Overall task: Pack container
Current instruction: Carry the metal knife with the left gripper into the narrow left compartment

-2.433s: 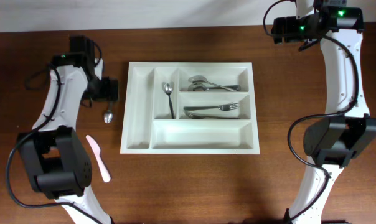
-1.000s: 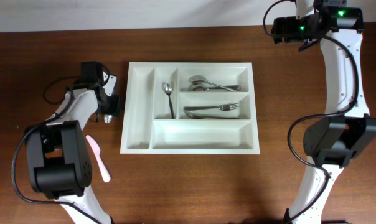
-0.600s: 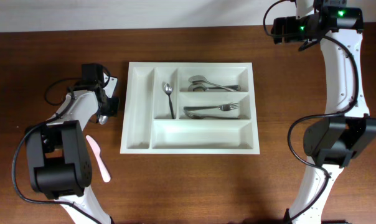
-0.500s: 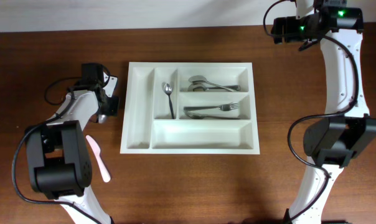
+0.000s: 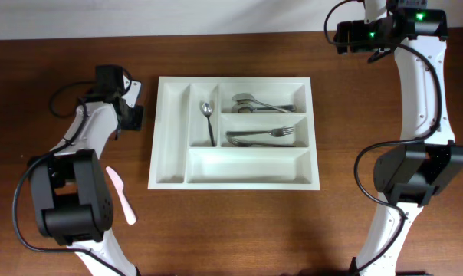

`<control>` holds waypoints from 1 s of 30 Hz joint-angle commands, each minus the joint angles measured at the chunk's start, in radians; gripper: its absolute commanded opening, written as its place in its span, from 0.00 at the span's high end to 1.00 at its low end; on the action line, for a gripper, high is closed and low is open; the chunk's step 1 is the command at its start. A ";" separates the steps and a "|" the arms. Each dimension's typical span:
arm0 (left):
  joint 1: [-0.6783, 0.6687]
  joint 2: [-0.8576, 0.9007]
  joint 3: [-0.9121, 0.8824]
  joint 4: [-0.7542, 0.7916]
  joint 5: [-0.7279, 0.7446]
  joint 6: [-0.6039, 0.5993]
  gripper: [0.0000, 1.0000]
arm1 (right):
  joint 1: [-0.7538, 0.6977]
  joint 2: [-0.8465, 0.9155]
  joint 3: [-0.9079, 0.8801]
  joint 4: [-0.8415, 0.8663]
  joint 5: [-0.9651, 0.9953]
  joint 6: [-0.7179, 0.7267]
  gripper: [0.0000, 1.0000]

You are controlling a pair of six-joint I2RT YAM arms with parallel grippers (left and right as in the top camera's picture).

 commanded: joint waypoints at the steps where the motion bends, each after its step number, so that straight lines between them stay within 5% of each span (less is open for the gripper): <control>1: -0.014 -0.046 0.089 -0.045 -0.003 -0.027 0.98 | 0.004 -0.005 0.004 0.002 0.002 0.013 0.01; 10: -0.144 -0.062 0.181 -0.168 0.175 -0.212 0.98 | 0.003 -0.005 0.004 0.002 0.002 0.013 0.01; 20: -0.292 -0.040 0.180 -0.232 0.182 -0.422 0.98 | 0.004 -0.005 0.004 0.002 0.002 0.013 0.01; 30: -0.374 0.005 0.179 -0.235 0.188 -0.444 0.98 | 0.004 -0.005 0.004 0.002 0.002 0.013 0.01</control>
